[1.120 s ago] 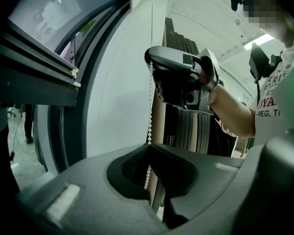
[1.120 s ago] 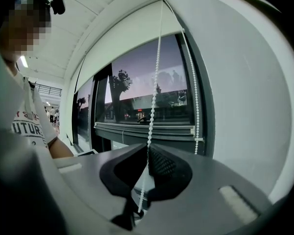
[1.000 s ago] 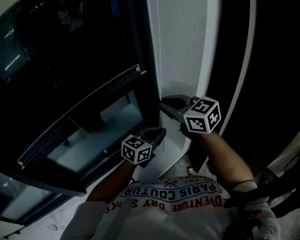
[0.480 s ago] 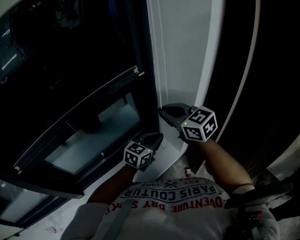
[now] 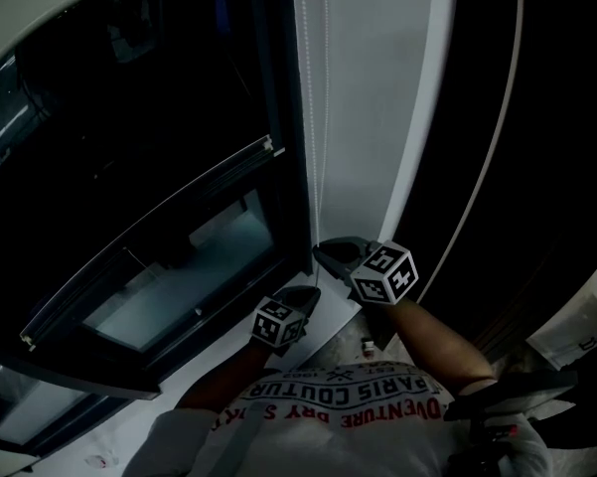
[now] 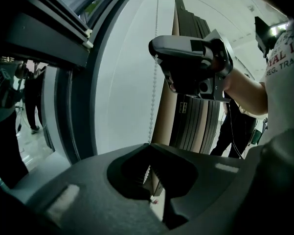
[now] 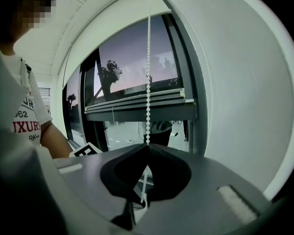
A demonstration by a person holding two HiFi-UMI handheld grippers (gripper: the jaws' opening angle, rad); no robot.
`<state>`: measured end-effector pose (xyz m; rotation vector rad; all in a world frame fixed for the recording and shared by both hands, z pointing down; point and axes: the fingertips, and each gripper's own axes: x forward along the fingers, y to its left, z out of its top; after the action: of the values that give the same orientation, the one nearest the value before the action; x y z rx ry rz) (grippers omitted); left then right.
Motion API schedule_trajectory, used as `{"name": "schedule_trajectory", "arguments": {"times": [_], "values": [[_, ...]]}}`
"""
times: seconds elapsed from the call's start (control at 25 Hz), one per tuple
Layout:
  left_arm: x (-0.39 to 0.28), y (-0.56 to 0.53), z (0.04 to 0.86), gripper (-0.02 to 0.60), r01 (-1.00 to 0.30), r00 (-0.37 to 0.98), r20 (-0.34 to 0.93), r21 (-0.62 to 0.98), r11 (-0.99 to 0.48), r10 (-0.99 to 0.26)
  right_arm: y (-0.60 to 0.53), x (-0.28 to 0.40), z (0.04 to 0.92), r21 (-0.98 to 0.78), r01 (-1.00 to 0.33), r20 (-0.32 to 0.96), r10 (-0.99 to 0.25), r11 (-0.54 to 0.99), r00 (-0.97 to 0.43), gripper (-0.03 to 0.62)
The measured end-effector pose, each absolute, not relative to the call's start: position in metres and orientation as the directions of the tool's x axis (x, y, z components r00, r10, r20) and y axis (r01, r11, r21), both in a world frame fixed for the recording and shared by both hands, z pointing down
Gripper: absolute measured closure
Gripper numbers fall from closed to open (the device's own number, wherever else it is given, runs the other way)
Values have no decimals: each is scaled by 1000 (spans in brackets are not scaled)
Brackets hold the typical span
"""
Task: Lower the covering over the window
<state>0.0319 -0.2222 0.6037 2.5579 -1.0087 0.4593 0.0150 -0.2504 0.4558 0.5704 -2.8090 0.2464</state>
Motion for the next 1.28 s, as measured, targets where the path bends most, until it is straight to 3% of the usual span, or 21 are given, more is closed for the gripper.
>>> {"name": "schedule_trajectory", "arguments": {"times": [0.2, 0.56, 0.76, 1.08, 1.28], "values": [[27, -214, 641, 575, -711, 677, 480, 230, -665, -558, -244, 12, 495, -169, -393, 334, -323, 904, -886, 591], [34, -208, 645, 574, -685, 711, 455, 274, -675, -536, -244, 8, 504, -190, -388, 328, -314, 902, -891, 591], [20, -210, 628, 468, -686, 715, 411, 257, -681, -565, -248, 10, 505, -193, -389, 315, -318, 901, -894, 591], [-4, -235, 516, 468, -630, 777, 218, 268, -729, -591, -247, 17, 503, -196, -398, 301, -331, 896, -894, 591], [13, -242, 416, 468, -543, 840, 87, 173, -822, -536, -243, 16, 502, -198, -395, 293, -331, 897, -897, 591]]}}
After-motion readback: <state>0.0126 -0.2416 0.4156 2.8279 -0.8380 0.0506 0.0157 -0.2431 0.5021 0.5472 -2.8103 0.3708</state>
